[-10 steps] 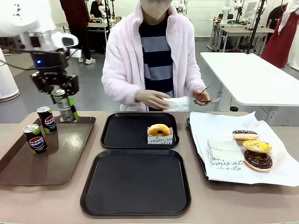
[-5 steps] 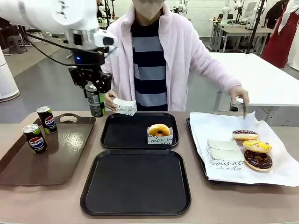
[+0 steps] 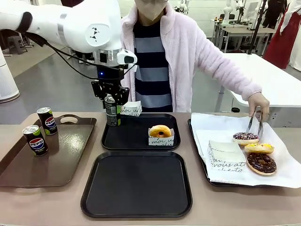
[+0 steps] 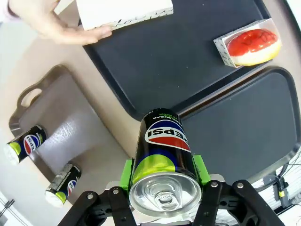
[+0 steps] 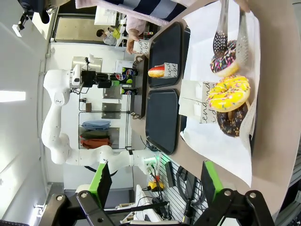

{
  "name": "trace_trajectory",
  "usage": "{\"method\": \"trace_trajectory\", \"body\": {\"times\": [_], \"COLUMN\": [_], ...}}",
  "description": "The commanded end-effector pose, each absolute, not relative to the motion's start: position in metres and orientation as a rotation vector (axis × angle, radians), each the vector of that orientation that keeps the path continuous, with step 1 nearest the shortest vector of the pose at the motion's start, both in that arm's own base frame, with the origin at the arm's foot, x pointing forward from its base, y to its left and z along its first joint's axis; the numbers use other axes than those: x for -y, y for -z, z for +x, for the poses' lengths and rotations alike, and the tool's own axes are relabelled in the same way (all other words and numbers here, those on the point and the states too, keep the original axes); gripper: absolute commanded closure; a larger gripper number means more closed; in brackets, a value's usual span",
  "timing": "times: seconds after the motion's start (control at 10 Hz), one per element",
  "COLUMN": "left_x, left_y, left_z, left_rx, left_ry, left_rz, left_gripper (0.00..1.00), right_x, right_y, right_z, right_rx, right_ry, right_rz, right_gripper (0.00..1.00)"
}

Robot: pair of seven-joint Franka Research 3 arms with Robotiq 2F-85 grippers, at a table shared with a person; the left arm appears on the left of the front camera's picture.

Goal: Set up donuts and drinks on trays.
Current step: Pick up one Pepsi coke and place it on the Flat Tray.

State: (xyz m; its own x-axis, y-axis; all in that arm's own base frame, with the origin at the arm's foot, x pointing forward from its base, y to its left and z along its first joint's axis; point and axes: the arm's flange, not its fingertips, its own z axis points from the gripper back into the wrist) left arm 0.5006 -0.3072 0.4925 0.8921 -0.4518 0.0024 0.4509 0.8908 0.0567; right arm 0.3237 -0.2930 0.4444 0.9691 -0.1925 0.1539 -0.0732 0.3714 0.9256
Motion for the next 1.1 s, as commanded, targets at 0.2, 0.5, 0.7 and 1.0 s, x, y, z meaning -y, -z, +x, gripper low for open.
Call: {"method": "trace_trajectory", "body": {"times": [0.2, 0.5, 0.7, 1.0], "left_x": [0.316, 0.312, 0.313, 0.3], "left_y": [-0.463, -0.429, -0.415, -0.437], "left_z": [0.509, 0.513, 0.517, 0.501], "left_rx": [0.011, 0.052, 0.056, -0.032], "left_ry": [0.46, 0.47, 0.477, 0.475], "left_rz": [0.015, -0.004, 0.0, -0.003], "left_gripper": [0.41, 0.41, 0.41, 0.41], "right_x": [0.292, 0.292, 0.292, 0.292], "right_y": [-0.445, -0.445, -0.445, -0.445], "right_z": [0.323, 0.323, 0.323, 0.323], "right_rx": [0.246, 0.246, 0.246, 0.246], "right_ry": [0.082, 0.082, 0.082, 0.082], "right_rz": [1.199, 1.199, 1.199, 1.199], "right_gripper": [0.0, 0.0, 0.0, 0.0]}}
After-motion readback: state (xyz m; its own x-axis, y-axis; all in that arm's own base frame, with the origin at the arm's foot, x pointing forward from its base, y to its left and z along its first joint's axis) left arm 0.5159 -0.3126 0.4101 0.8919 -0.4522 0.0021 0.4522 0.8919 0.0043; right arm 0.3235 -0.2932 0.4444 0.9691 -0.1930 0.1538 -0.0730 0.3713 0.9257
